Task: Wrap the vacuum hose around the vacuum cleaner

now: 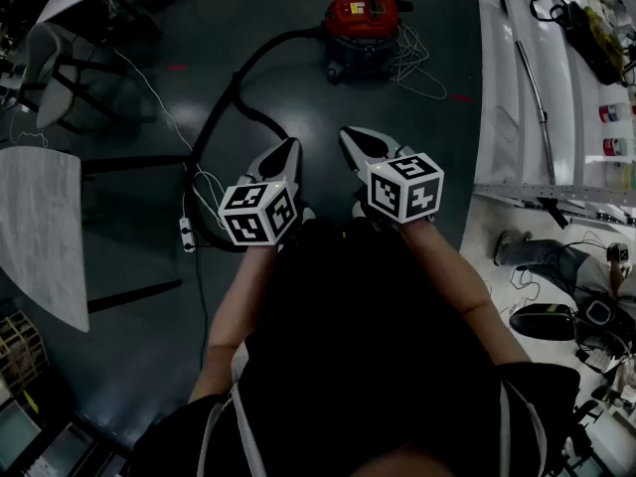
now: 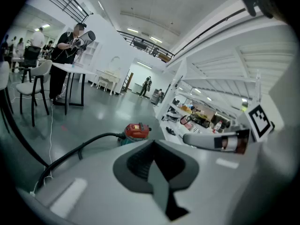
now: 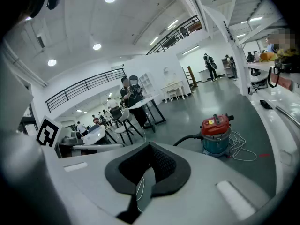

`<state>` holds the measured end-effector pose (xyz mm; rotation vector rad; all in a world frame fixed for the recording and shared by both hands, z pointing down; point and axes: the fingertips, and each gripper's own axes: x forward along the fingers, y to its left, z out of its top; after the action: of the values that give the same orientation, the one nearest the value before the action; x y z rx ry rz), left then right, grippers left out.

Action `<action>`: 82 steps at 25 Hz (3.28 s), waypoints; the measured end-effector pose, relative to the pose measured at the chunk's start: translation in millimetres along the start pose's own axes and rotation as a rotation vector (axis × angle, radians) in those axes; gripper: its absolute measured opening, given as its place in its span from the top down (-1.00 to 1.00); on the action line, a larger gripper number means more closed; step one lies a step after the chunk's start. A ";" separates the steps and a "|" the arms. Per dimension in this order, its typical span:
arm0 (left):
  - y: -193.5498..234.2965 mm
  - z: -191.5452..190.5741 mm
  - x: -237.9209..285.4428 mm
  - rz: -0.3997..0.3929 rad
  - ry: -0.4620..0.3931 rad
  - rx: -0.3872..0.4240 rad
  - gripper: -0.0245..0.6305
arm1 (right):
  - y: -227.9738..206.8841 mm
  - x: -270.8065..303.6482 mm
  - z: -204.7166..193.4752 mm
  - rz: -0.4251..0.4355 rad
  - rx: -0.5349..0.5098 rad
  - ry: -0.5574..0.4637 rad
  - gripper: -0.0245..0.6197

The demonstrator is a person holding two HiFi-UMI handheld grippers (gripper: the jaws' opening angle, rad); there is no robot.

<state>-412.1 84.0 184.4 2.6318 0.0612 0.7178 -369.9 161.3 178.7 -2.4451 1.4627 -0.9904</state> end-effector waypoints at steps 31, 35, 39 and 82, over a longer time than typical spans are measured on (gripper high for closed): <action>-16.9 -15.3 18.3 0.065 -0.011 -0.066 0.90 | -46.2 -16.1 -11.6 0.075 0.072 0.038 0.94; -20.4 -12.6 20.4 0.093 -0.033 -0.097 0.90 | -50.0 -14.6 -8.6 0.124 0.057 0.057 0.94; -21.7 -14.1 23.6 0.125 -0.041 -0.100 0.90 | -56.7 -12.3 -8.4 0.163 0.050 0.080 0.94; 205.5 -21.5 41.8 0.324 -0.007 -0.384 0.90 | 0.4 224.6 4.1 0.295 -0.087 0.424 0.94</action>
<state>-399.7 -89.8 303.0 2.2935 -0.4678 0.7384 -296.7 -24.9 280.9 -2.0631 1.9602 -1.4584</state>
